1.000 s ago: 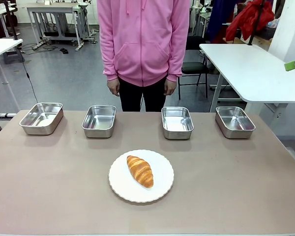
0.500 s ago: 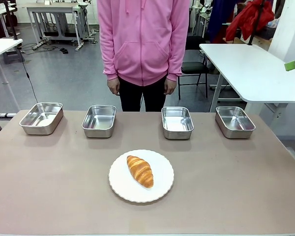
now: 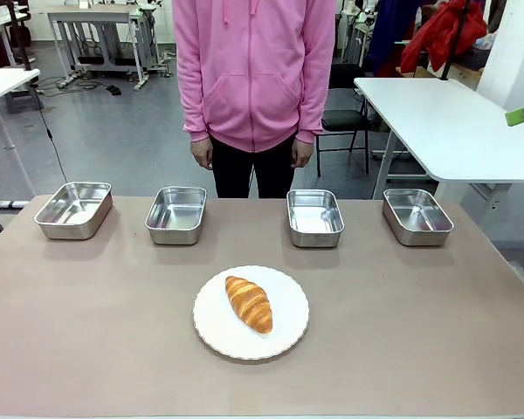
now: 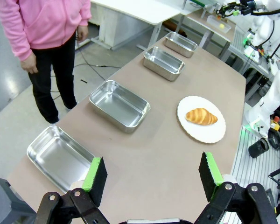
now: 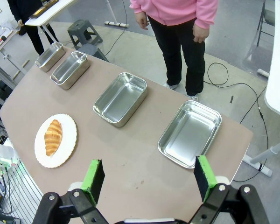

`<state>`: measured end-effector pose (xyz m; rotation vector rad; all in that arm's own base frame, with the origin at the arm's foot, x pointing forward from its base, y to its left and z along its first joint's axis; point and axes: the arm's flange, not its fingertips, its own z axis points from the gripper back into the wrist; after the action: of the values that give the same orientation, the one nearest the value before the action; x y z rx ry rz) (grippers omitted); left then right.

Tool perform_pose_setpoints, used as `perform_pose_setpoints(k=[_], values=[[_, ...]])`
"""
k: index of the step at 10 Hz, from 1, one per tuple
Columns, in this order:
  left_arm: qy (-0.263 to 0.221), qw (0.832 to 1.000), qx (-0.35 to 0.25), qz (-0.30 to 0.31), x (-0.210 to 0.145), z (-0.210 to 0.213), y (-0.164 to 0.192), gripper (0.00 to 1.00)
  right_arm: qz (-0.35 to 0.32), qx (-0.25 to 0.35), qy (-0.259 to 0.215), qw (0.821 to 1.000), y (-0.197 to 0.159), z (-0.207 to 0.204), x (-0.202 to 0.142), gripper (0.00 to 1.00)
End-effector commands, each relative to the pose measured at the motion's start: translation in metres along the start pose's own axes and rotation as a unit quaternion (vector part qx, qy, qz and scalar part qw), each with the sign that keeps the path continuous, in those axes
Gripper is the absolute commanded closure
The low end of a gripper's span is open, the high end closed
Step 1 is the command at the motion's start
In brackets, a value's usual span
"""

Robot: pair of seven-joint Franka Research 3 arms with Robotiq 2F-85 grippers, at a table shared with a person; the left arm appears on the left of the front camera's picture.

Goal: Place the bread in the container.
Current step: Place the Butter Roll into the Airtight Container indicated by the human.

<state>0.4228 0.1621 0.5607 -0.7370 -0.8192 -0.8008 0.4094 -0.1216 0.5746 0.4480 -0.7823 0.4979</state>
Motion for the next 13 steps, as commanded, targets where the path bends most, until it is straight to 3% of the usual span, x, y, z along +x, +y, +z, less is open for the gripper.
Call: perform_pose_setpoints(k=[1,13], values=[[-0.001,1.000,0.000,-0.003,-0.0003,0.0001,-0.0001,0.00,0.003,0.007,-0.011,1.000,-0.0003,-0.0004,0.0017,0.00],[-0.001,1.000,0.000,-0.003,-0.0003,0.0001,-0.0001,0.00,0.003,0.007,-0.011,1.000,-0.0003,-0.0004,0.0017,0.00]])
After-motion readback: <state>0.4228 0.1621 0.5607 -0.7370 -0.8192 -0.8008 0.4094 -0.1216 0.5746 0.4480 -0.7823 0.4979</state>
